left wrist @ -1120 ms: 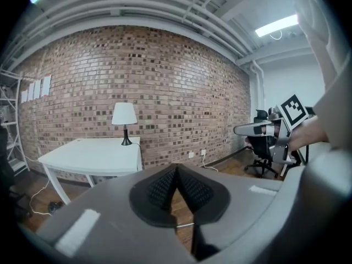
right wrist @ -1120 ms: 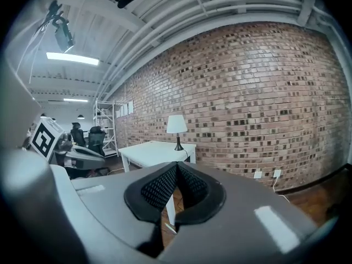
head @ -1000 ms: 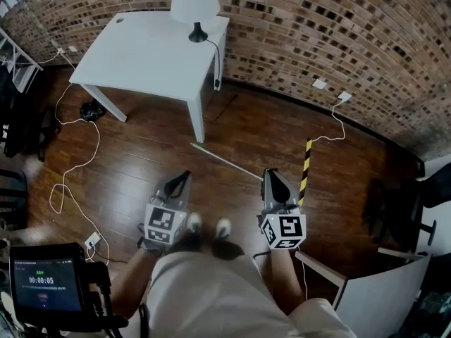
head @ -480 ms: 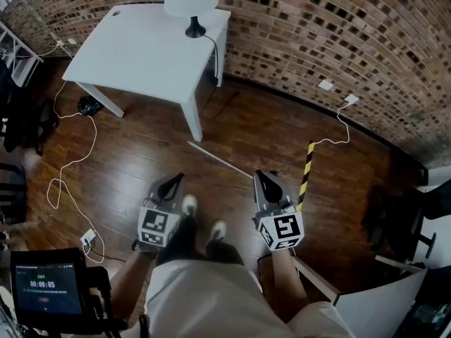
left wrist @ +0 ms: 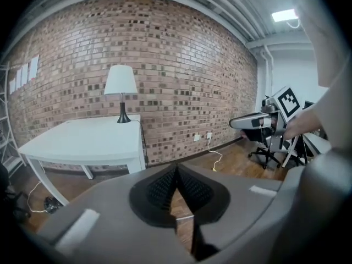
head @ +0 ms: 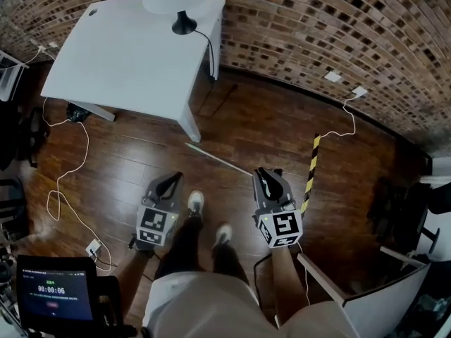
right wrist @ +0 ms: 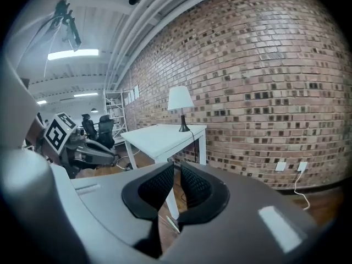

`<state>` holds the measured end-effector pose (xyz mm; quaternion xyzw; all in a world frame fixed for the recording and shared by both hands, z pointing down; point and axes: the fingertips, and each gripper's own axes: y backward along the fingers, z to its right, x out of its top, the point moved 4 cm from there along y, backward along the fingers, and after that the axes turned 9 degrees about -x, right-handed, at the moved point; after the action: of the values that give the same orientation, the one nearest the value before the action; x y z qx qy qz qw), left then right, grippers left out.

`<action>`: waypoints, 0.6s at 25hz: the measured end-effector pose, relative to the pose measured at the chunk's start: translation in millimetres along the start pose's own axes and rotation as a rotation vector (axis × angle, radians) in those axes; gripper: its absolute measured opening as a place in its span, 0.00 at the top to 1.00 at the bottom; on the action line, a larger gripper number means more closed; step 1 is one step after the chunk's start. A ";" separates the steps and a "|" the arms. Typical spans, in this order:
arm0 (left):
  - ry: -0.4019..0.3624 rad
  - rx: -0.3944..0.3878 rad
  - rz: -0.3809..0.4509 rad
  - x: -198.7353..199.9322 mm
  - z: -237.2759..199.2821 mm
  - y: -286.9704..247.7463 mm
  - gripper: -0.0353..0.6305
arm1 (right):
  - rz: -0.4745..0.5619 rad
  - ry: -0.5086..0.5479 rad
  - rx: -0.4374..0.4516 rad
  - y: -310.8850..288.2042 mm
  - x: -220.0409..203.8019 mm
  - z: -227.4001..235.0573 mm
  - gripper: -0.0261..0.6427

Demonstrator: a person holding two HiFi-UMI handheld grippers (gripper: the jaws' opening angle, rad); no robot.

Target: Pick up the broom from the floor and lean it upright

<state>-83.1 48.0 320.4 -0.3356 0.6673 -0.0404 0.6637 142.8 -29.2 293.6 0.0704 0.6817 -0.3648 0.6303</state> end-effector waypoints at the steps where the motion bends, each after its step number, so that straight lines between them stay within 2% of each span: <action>1: 0.006 -0.011 -0.009 -3.1 -3.6 -7.7 0.94 | -0.009 -0.013 -0.007 -9.7 -6.6 0.8 0.88; 5: 0.019 -0.062 -0.044 -20.5 -15.3 -40.6 0.94 | -0.075 -0.035 -0.014 -50.5 -36.3 2.1 0.84; 9: 0.046 -0.072 -0.063 -44.7 -35.2 -75.7 0.94 | -0.135 -0.055 -0.004 -94.6 -72.1 6.4 0.83; 15: 0.099 -0.078 -0.114 -93.8 -51.6 -117.9 0.94 | -0.289 0.038 0.025 -133.1 -157.2 17.2 0.82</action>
<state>-93.8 -16.1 465.8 -0.3963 0.6800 -0.0686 0.6131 113.4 -78.4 492.2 -0.0139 0.6919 -0.4588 0.5573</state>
